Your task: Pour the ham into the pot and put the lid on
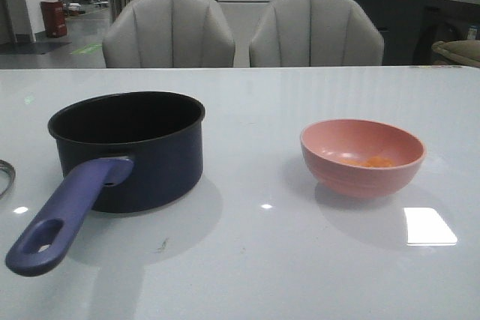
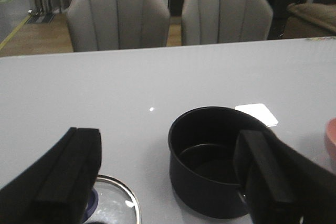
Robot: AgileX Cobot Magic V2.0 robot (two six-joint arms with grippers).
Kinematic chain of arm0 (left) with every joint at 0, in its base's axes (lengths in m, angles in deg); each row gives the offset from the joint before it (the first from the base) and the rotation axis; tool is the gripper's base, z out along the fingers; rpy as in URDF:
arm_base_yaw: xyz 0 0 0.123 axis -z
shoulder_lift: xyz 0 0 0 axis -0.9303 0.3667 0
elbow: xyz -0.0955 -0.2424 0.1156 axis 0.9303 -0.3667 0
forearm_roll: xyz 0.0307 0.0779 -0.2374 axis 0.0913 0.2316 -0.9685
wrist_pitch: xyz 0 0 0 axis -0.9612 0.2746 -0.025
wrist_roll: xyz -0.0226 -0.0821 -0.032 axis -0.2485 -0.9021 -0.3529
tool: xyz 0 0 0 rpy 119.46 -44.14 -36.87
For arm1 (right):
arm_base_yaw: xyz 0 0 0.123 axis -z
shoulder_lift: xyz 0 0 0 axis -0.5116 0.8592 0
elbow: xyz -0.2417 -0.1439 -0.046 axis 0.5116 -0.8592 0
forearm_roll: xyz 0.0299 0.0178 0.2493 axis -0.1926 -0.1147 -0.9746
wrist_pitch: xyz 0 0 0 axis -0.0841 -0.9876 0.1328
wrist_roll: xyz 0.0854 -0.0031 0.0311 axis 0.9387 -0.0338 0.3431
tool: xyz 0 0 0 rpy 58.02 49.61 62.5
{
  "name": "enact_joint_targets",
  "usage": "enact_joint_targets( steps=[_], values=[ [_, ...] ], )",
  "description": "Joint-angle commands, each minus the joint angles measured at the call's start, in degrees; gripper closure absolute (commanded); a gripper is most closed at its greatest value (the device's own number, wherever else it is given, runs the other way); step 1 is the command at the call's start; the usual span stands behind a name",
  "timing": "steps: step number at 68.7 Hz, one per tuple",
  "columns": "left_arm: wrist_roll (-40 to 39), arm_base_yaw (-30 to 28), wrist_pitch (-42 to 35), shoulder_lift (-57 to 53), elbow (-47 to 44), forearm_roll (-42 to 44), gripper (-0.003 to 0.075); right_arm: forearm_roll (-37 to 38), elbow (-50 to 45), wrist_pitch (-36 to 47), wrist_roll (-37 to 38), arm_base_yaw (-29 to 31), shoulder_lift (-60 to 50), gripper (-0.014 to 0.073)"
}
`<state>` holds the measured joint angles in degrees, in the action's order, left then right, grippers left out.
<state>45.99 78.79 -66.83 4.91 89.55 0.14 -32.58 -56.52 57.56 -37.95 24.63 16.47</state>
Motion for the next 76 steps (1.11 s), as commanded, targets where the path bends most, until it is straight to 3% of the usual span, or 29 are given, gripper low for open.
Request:
enact_joint_targets(
  steps=[1,10,29,48,68,76],
  values=[
    [-0.2,2.7,-2.2,-5.0,-0.6,-0.7,0.0168,0.7,0.3,4.5,-0.1,0.2,-1.1,0.044],
    [-0.2,3.7,3.2,-11.3,-1.7,-0.7,0.0168,0.7,0.3,4.5,-0.1,0.2,-1.1,0.044],
    [-0.2,3.7,4.4,-15.4,-2.8,-0.7,0.0168,-0.7,2.5,10.9,1.9,0.0,-0.9,0.044],
    [-0.2,4.2,3.7,-15.4,-3.8,-0.7,0.0168,-0.3,15.7,-3.2,1.8,0.0,11.0,0.044],
    [-0.2,4.2,3.7,-15.4,-3.8,-0.7,0.0168,-0.4,16.8,-3.5,1.8,0.0,15.6,0.0439],
    [-0.2,4.2,3.7,-15.4,-3.8,-0.7,0.0168,-0.5,19.0,-6.8,1.8,0.0,22.5,0.0409]
  ],
)
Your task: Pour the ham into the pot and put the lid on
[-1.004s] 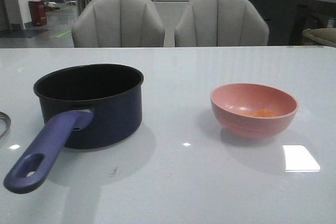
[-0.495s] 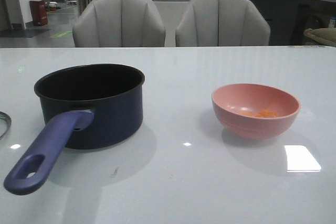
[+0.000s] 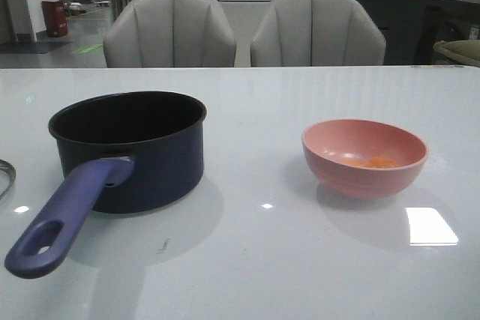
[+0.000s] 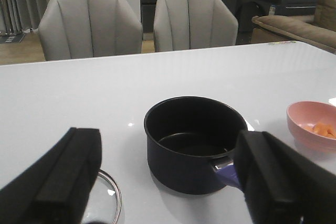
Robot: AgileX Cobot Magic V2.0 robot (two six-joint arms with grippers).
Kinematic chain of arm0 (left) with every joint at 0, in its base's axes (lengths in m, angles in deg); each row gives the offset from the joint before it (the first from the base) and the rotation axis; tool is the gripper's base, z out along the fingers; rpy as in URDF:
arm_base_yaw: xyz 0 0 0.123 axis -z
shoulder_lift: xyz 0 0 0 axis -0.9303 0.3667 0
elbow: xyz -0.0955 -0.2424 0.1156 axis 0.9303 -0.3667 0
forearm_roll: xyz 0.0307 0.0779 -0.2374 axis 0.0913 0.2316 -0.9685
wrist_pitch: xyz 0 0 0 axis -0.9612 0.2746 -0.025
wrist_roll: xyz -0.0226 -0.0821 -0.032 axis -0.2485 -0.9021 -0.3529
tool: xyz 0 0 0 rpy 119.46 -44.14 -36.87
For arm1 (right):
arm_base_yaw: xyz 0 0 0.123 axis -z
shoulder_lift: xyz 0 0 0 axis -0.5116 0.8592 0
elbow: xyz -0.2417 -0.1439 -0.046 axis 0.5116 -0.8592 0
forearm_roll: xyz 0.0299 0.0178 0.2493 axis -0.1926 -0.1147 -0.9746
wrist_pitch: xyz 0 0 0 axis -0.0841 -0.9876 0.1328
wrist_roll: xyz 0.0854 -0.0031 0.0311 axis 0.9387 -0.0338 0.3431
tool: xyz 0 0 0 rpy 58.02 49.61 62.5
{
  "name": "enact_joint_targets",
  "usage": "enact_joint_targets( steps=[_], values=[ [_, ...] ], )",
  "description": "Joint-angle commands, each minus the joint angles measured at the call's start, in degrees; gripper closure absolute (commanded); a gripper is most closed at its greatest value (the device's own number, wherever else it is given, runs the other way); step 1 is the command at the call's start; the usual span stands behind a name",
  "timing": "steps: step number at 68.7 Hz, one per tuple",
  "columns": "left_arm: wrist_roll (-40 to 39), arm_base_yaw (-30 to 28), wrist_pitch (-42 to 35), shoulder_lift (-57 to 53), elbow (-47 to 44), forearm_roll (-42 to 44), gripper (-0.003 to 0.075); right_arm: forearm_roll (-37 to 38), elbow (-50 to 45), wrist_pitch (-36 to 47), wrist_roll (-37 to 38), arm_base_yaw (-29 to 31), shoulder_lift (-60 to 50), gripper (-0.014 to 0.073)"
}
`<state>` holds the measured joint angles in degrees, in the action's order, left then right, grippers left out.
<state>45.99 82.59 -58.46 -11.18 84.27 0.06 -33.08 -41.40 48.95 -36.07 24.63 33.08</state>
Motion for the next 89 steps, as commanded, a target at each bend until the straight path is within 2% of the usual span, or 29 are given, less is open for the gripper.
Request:
enact_joint_targets(
  steps=[1,11,17,33,47,60,79,84,89],
  values=[
    [-0.2,0.4,-4.7,0.7,1.5,-0.7,0.0168,0.0,3.9,1.8,-0.1,0.0,5.8,0.0409],
    [-0.2,0.4,-4.9,0.7,1.5,-0.7,0.0168,-0.3,9.2,0.0,-0.1,0.0,18.4,0.0183],
    [-0.2,0.4,-4.9,0.7,1.5,-0.7,0.0168,-1.3,12.6,-1.0,-0.1,-0.1,25.9,0.0121],
    [-0.2,0.4,-4.9,0.7,1.5,-0.7,0.0168,-6.5,23.1,-1.5,-0.1,-3.4,46.9,0.0121],
    [-0.2,0.4,-4.9,0.7,1.5,-0.7,0.0168,-6.9,32.5,-3.0,-0.1,-5.0,61.7,0.0121],
    [-0.2,0.4,-4.9,0.7,1.5,-0.7,0.0168,-7.0,39.6,-4.8,-0.1,-5.0,72.2,0.0123],
    [-0.2,0.4,-4.9,0.7,1.5,-0.7,0.0168,-7.0,45.6,-5.3,-0.1,-4.9,81.8,0.0125],
    [-0.2,0.4,-4.9,0.7,1.5,-0.7,0.0168,-7.0,46.6,-5.7,-0.1,-4.9,83.8,0.0149],
    [-0.2,0.4,-4.9,0.7,1.5,-0.7,0.0168,-7.0,47.4,-6.4,-0.1,-4.9,85.5,0.0239]
  ],
)
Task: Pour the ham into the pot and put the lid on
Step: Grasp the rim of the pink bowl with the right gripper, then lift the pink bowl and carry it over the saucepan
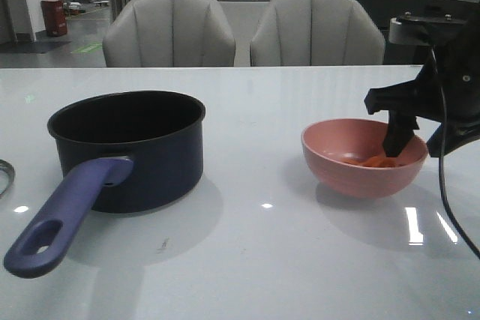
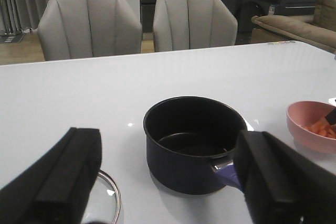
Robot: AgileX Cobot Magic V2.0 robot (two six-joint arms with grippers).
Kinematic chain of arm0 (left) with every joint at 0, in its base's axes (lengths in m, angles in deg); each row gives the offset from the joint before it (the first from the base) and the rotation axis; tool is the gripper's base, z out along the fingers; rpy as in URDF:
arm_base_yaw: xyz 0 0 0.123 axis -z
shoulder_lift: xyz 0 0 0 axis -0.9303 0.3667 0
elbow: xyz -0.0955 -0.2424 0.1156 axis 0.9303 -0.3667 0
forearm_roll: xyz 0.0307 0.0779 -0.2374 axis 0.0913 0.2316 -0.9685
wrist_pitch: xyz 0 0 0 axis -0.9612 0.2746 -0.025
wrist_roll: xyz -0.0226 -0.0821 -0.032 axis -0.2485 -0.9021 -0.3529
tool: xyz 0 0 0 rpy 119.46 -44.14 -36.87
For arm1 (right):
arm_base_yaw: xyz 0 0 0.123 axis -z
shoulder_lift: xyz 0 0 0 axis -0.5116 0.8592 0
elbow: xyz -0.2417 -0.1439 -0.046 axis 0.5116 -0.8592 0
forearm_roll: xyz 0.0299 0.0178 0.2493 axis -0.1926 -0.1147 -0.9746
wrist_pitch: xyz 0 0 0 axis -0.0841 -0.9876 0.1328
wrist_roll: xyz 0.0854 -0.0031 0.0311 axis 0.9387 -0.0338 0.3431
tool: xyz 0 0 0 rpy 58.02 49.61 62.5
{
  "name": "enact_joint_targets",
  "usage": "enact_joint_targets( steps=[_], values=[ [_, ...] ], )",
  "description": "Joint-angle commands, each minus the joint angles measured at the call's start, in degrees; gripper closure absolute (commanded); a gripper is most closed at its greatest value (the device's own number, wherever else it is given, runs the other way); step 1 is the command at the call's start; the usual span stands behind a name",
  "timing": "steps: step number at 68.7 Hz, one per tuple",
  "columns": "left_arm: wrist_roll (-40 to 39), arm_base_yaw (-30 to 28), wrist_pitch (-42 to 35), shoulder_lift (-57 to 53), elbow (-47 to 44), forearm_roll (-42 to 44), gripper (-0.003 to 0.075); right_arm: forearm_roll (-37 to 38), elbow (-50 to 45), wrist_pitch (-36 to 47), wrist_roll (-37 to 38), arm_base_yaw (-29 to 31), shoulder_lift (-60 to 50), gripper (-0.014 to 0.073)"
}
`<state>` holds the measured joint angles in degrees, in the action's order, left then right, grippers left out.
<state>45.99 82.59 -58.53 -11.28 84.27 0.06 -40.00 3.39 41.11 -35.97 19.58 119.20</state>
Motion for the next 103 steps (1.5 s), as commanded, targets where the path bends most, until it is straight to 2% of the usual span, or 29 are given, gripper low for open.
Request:
enact_joint_targets(
  steps=[1,7,9,12,18,32,45,55,68,86,94,103],
  values=[
    [-0.2,0.4,-4.8,0.8,1.5,-0.7,0.0168,0.0,2.8,1.1,-0.2,0.1,-0.4,0.0264],
    [-0.2,0.4,-4.8,0.8,1.5,-0.7,0.0168,-0.6,3.7,-0.7,-0.2,0.1,0.0,0.044],
    [-0.2,0.4,-4.8,0.8,1.5,-0.7,0.0168,-0.8,4.0,-1.3,-0.2,0.1,-0.1,0.0471],
    [-0.2,0.4,-4.8,0.8,1.5,-0.7,0.0168,-0.9,4.7,-3.3,-0.2,0.1,-0.4,0.0442],
    [-0.2,0.4,-4.8,0.8,1.5,-0.7,0.0168,-0.9,5.6,-6.0,-1.7,0.1,-2.1,0.0444],
    [-0.2,0.4,-4.8,0.8,1.5,-0.7,0.0168,-1.8,5.6,-5.1,-6.2,-2.2,-8.3,0.0453],
    [-0.2,0.4,-4.8,0.8,1.5,-0.7,0.0168,-4.5,5.6,-5.1,-6.2,-8.9,-12.0,0.0453],
    [-0.2,0.4,-4.8,0.7,1.5,-0.7,0.0168,-4.5,8.3,-6.1,-6.2,-16.7,-11.5,0.0453],
    [-0.2,0.4,-4.8,0.6,1.5,-0.7,0.0168,-4.5,18.2,-6.8,-6.2,-24.9,-7.3,0.0453],
    [-0.2,0.4,-4.8,0.6,1.5,-0.7,0.0168,-4.5,34.2,-7.1,-5.5,-27.3,2.8,0.0453],
    [-0.2,0.4,-4.8,0.6,1.5,-0.7,0.0168,-3.1,38.2,-3.3,-5.6,-27.3,6.4,0.0453],
    [-0.2,0.4,-4.8,0.6,1.5,-0.7,0.0168,0.1,36.3,9.4,-5.8,-27.5,6.9,0.0453]
  ],
)
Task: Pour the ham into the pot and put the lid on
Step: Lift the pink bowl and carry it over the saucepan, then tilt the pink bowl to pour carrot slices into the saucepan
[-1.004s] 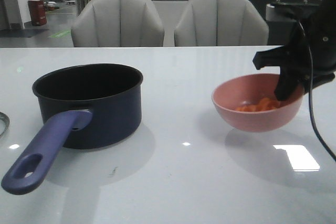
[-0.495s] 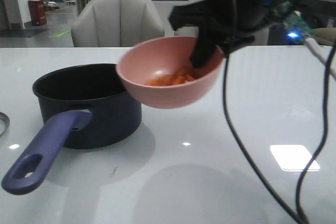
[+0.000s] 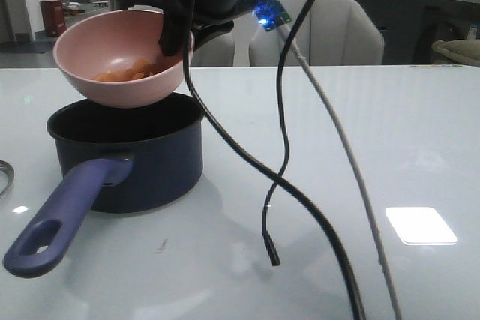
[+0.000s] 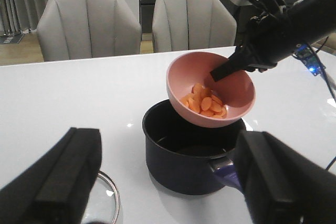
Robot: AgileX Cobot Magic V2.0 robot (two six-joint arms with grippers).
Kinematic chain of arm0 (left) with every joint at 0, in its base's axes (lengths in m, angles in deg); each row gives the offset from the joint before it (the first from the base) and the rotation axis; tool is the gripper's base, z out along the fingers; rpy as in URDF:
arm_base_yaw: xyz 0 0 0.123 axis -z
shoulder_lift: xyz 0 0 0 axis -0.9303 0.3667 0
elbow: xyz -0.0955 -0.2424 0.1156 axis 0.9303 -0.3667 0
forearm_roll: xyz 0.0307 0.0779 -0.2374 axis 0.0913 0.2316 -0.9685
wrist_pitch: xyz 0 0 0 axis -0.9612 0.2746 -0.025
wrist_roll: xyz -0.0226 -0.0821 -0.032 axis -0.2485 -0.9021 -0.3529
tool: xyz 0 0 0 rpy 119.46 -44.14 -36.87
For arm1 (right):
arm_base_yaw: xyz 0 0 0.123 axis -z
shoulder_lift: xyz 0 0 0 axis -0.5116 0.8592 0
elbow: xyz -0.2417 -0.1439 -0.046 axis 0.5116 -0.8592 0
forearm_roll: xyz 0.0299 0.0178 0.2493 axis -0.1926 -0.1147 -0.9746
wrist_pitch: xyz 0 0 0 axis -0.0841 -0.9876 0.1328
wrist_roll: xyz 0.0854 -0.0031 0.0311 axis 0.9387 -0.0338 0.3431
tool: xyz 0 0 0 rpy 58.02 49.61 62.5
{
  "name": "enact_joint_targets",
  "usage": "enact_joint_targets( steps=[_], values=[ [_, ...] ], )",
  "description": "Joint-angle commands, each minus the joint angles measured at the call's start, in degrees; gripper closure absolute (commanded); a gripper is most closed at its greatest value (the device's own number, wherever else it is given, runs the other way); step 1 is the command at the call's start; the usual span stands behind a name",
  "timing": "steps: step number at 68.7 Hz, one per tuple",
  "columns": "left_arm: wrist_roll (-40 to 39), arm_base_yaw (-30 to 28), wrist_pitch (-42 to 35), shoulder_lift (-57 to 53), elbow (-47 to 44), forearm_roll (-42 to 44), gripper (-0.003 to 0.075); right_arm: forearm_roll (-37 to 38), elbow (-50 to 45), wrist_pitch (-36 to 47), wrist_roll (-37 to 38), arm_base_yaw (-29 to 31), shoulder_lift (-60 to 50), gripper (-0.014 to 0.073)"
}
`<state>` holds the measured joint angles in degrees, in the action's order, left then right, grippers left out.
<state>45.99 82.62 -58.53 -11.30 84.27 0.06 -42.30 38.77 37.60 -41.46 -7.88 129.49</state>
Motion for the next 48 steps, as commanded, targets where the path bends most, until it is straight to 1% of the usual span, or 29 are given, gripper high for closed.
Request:
enact_joint_targets(
  steps=[1,9,19,33,48],
  values=[
    [-0.2,0.4,-4.8,0.5,1.5,-0.7,0.0168,2.7,0.5,14.5,-0.4,0.0,-3.5,0.0453],
    [-0.2,0.4,-4.8,0.5,1.5,-0.7,0.0168,4.7,-2.7,27.2,-1.1,-0.1,-3.5,0.0453],
    [-0.2,0.4,-4.8,0.5,1.5,-0.7,0.0168,7.8,-5.5,38.2,-3.7,-0.1,-3.1,0.0453],
    [-0.2,0.4,-4.8,0.5,1.5,-0.7,0.0168,7.9,-8.6,49.6,-17.4,-0.1,-1.8,0.0453],
    [-0.2,0.4,-4.8,0.5,1.5,-0.7,0.0168,7.8,-12.4,58.7,-30.0,-0.2,-1.8,0.0453]
  ],
)
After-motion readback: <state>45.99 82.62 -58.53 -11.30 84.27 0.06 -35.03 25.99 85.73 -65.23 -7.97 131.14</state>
